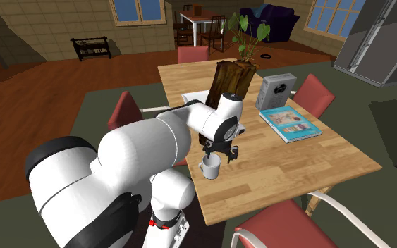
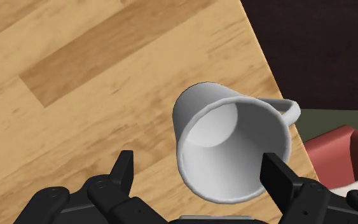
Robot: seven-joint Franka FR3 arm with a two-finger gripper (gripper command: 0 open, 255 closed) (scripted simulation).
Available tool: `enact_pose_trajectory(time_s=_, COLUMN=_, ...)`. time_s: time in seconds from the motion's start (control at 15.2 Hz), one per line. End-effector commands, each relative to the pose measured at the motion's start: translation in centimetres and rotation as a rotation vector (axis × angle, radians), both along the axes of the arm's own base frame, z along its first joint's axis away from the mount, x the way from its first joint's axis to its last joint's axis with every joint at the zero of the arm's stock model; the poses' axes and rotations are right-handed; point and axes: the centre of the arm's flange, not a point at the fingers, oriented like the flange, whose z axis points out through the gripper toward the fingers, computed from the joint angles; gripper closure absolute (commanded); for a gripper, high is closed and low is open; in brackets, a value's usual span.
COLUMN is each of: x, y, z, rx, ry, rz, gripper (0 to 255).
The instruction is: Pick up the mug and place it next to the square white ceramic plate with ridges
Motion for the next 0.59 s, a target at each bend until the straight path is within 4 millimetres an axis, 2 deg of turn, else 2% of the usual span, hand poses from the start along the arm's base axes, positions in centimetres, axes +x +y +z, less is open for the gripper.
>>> enact_pose_trajectory(time_s=0.0, x=-0.2, y=-0.8, z=-1.1, rx=-0.003, ry=-0.004, rz=0.001, gripper=0)
enact_pose_trajectory(time_s=0.4, x=-0.2, y=-0.6, z=-4.6, rx=-0.003, ry=-0.004, rz=0.001, gripper=0)
enact_pose_trajectory(time_s=0.53, x=-0.2, y=-0.6, z=-4.6, rx=-0.003, ry=-0.004, rz=0.001, gripper=0)
